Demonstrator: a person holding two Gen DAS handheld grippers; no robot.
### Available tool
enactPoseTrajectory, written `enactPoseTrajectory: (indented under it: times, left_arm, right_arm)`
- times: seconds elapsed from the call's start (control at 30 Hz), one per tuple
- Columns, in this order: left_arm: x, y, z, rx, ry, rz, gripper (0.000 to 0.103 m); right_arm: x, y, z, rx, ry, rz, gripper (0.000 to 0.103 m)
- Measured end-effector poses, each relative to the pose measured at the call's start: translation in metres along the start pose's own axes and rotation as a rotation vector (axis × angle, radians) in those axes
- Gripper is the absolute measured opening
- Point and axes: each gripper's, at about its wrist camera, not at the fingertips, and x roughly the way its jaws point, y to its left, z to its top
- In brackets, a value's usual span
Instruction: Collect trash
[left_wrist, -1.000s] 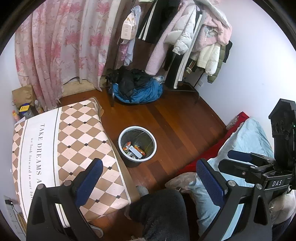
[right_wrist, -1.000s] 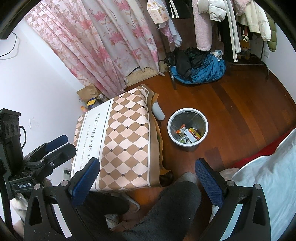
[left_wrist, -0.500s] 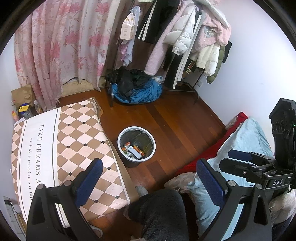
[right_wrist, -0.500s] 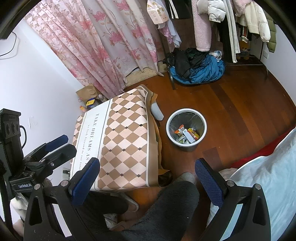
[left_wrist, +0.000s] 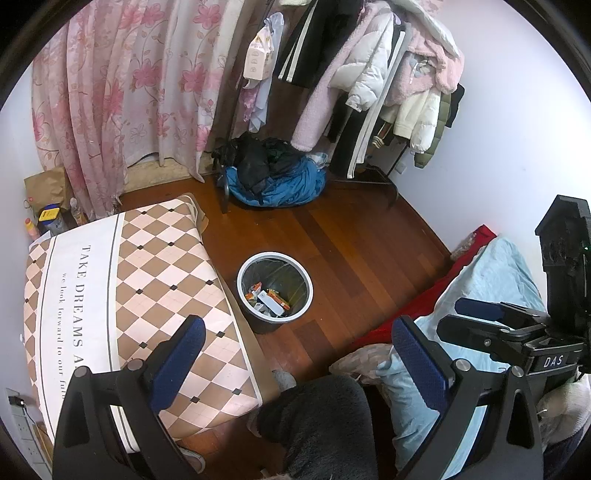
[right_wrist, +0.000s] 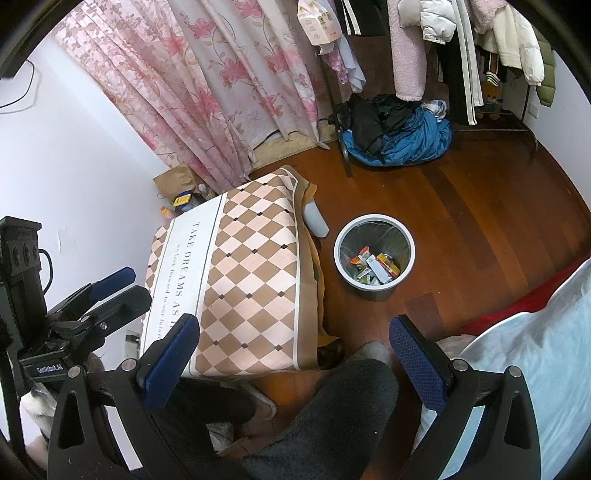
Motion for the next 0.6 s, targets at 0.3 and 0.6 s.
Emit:
enactPoseTrajectory:
  times: [0.3, 0.6]
  left_arm:
    - [-0.0008, 0.0028, -0.0005, 0.001, 0.001, -0.002, 0.103]
    - [-0.0011, 0.0031, -0.0005, -0.004, -0.001, -0.006, 0.103]
  right_arm:
    - [0.0007, 0.002, 0.0001, -0.001, 0.0, -0.001, 0.103]
    - [0.0007, 0.0025, 0.0007, -0.002, 0.002, -0.001, 0.103]
